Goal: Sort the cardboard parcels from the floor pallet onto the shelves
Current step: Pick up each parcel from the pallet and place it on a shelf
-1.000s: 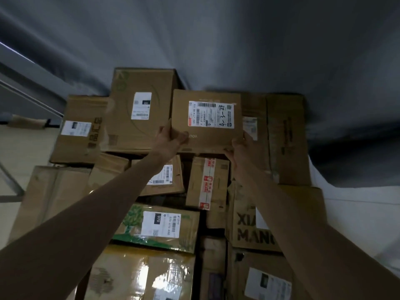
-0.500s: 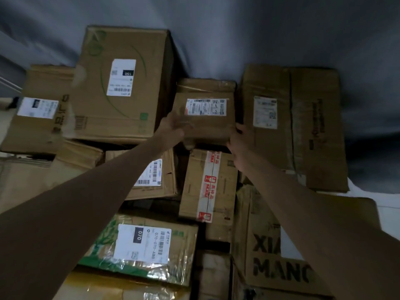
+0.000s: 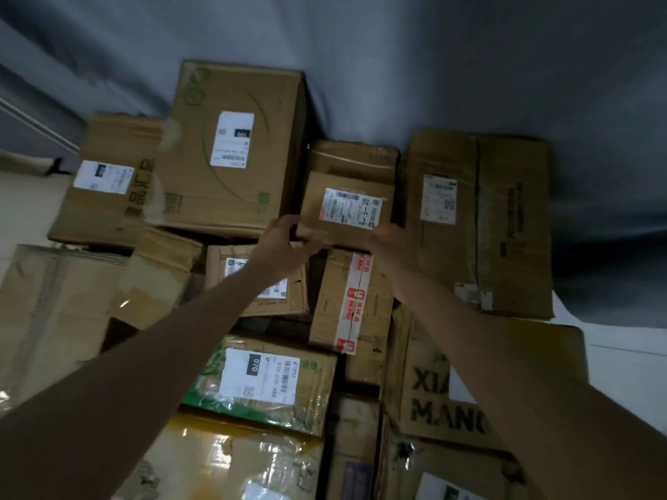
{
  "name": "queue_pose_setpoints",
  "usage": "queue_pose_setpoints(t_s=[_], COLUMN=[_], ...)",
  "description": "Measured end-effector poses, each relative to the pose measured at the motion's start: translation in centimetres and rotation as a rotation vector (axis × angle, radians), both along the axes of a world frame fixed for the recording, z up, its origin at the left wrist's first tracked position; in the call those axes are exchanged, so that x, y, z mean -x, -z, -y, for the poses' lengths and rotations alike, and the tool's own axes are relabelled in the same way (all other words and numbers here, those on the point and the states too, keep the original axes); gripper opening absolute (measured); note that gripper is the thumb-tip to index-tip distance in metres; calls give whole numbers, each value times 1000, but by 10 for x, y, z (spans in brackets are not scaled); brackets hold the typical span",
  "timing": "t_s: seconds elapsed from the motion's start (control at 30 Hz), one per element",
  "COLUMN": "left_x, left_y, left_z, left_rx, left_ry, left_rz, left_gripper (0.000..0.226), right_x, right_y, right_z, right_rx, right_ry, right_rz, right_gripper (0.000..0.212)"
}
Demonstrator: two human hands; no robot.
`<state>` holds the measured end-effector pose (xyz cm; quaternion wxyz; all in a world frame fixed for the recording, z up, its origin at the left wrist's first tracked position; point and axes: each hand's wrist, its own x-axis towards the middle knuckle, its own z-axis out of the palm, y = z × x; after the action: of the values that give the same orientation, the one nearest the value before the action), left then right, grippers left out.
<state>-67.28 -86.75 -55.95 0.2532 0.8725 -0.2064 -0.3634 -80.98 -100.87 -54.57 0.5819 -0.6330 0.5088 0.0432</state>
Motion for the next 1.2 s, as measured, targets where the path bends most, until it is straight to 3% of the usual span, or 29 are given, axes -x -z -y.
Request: queue_pose_setpoints(t_s=[0.07, 0.3, 0.47, 0.67, 0.87, 1.07, 1.2], left_x=[17, 56, 68, 82, 88, 84, 84], left_y=[-33, -172, -276, -390, -495, -578, -626], left_z=[-21, -107, -185, -305, -449, -589, -684], left_rx=[-15, -56, -51, -36, -51, -82, -119], left_ry=[17, 103, 112, 73, 83, -16, -106], left_rz=[-8, 7, 25, 123, 269, 394, 473], left_gripper=[69, 72, 70, 72, 76, 74, 71], right_x=[8, 19, 26, 30, 21, -5, -31], right_y=[-27, -145, -242, -357, -459, -550, -604], right_z=[-19, -101, -163, -256, -392, -520, -599], right_rx=[27, 100, 140, 137, 198, 414, 590], right_ry=[-69, -332, -468, -698, -858, -1043, -1217], right_rz=[-7, -6, 130, 113, 153, 216, 231], right_gripper=[9, 47, 47, 64, 64, 54, 59])
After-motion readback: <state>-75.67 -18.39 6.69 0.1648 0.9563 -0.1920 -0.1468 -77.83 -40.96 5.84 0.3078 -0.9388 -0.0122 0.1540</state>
